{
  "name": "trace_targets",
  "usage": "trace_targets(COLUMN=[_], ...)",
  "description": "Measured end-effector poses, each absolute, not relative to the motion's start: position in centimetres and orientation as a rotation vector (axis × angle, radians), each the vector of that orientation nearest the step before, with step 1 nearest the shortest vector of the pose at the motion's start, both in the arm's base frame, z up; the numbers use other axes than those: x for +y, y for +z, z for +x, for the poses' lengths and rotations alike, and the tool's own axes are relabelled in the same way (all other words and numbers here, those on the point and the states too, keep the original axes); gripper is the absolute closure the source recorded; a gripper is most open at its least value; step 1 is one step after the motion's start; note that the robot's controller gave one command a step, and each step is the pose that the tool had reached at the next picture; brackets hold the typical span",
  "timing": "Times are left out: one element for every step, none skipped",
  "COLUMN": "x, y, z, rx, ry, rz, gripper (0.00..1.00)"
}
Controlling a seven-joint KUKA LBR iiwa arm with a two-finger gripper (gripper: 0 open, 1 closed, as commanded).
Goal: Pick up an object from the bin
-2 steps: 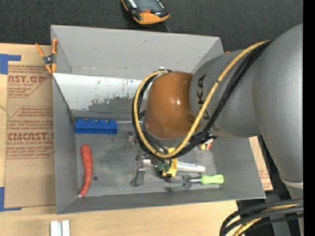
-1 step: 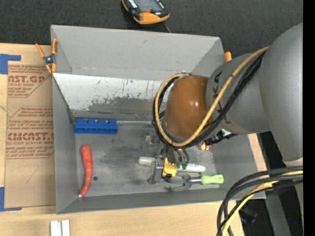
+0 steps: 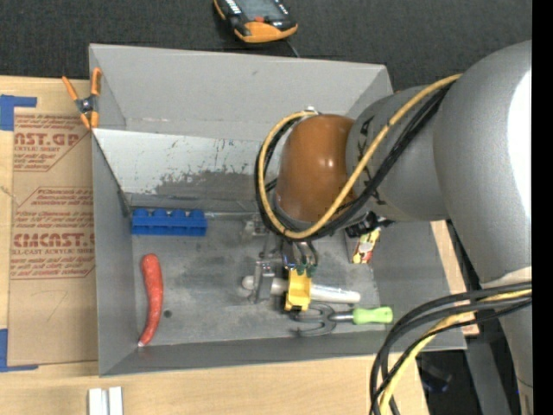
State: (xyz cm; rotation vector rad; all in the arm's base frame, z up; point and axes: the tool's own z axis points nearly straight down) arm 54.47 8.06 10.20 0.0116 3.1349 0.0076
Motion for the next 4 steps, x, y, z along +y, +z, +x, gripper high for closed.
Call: trace_targets(x=[3.1, 4.5, 0.2, 0.2], y=[17.1, 9.7, 14.0, 14.0], z=[52.0, 51.0, 50.8, 50.8], rx=[3.076, 3.059, 2.922, 2.922], ry=[0.006, 0.009, -0.002, -0.002], rz=[-0.658, -0.7, -1.126, -1.126], gripper=[0.0, 0.0, 1.0, 1.0])
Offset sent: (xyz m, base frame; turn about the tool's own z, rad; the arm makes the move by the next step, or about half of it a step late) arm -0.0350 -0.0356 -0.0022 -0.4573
